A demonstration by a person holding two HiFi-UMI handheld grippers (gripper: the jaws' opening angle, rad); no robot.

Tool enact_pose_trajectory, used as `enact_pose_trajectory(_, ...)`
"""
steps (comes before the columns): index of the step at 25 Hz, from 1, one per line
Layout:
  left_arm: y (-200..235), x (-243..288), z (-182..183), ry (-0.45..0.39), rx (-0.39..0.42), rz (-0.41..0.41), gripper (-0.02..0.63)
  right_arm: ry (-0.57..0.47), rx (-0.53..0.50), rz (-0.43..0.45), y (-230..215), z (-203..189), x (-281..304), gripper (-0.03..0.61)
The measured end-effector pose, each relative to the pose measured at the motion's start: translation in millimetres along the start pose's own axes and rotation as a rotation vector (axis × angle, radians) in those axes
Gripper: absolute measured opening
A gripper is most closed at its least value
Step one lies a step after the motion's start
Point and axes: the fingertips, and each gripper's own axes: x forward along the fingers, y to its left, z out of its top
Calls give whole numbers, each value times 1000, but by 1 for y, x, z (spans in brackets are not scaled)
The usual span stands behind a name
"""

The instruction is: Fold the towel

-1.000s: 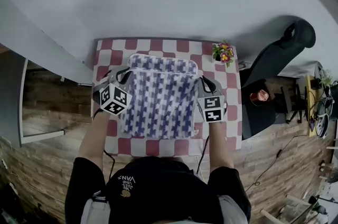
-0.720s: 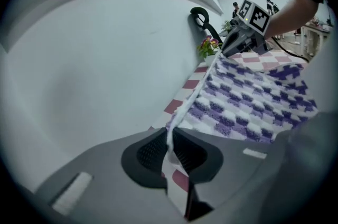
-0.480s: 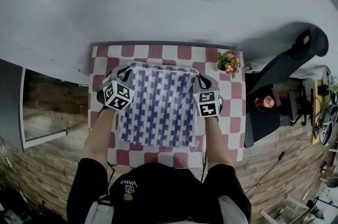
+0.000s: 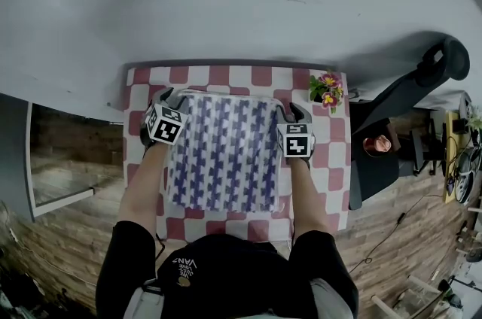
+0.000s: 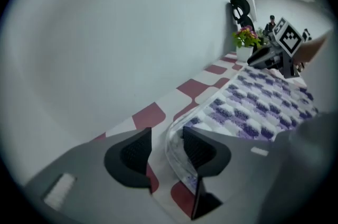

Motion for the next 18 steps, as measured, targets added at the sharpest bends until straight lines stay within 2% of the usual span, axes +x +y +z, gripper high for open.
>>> enact_pose_trajectory(2,2,-5,0,-21,-39,-15,170,-14,47,-14,-8,0,-9,168)
enact_pose_trajectory(7,23,-30,0,-69,-110,-24,181,-45,110,-24,-18,-4,-48,169)
enact_pose_trajectory(10,27,-55,-10,-116,-130,-42,184,-80,134,24,-7,-8,-79,169)
enact_pose_trajectory(15,-6,-108,-46,-158,-97,-112,195,-103,198,143,26,-41,-132,170)
enact_pose_trajectory(18,-37,-136,-72,-170,-106,-184,212,-101,262,179,44,-69,-161,178)
